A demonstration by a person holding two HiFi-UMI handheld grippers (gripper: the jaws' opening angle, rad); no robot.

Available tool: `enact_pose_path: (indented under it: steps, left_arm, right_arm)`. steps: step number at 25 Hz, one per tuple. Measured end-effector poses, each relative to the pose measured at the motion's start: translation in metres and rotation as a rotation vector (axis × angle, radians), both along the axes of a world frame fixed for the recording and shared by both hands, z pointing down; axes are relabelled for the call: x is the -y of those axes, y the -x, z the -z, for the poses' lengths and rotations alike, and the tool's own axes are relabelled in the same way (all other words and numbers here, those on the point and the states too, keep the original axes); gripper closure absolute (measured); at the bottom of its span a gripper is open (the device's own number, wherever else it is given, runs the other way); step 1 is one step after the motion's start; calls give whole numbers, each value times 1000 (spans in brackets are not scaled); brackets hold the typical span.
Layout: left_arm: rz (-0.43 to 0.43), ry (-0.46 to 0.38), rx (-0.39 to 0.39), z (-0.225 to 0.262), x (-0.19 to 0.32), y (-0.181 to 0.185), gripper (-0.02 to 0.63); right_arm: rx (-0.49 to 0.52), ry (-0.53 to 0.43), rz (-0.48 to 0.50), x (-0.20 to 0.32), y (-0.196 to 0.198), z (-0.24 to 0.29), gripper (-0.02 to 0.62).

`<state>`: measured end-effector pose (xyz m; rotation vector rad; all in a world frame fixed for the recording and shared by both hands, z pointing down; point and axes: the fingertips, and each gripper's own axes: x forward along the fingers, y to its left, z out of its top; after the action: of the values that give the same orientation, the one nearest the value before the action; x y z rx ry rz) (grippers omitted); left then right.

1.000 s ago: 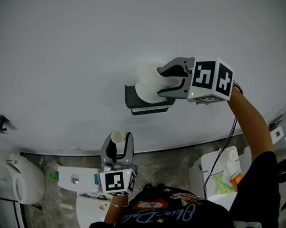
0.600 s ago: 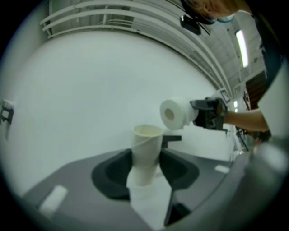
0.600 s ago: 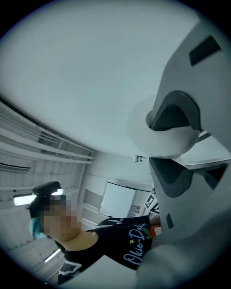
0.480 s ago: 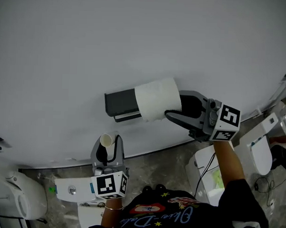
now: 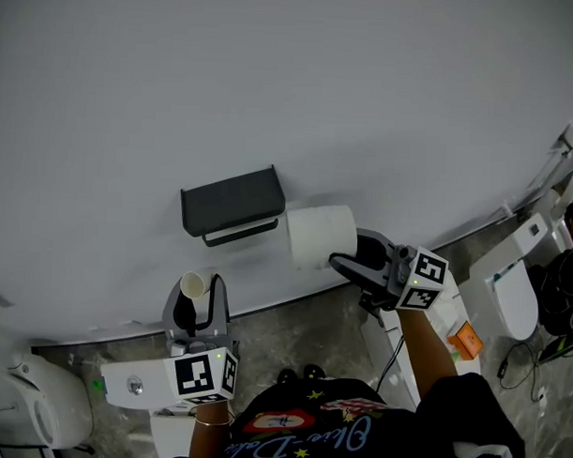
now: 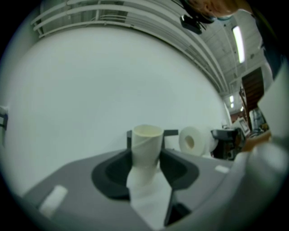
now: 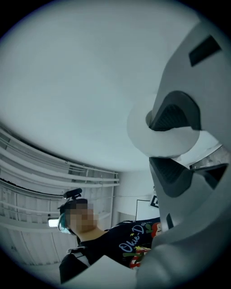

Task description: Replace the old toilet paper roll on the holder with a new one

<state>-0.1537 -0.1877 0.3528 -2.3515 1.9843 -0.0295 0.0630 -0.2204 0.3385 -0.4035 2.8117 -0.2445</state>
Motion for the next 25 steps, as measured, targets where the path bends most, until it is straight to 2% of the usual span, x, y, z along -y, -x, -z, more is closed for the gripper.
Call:
enact_pose_path:
  steps: [4, 7, 12, 25]
  left_arm:
    - [6, 5, 5, -1, -4, 1, 417]
    - [18, 9, 6, -2, -8, 4, 417]
    - [37, 13, 5, -4, -8, 12, 417]
    - [70, 17, -14, -8, -14, 28, 417]
  right_arm:
    - [19, 42, -9, 23, 2, -14, 410]
    - [-28, 52, -22, 38, 5, -26, 410]
    - [-38, 73, 19, 46, 21, -34, 410]
    - [-103, 45, 161, 36, 104, -35, 410]
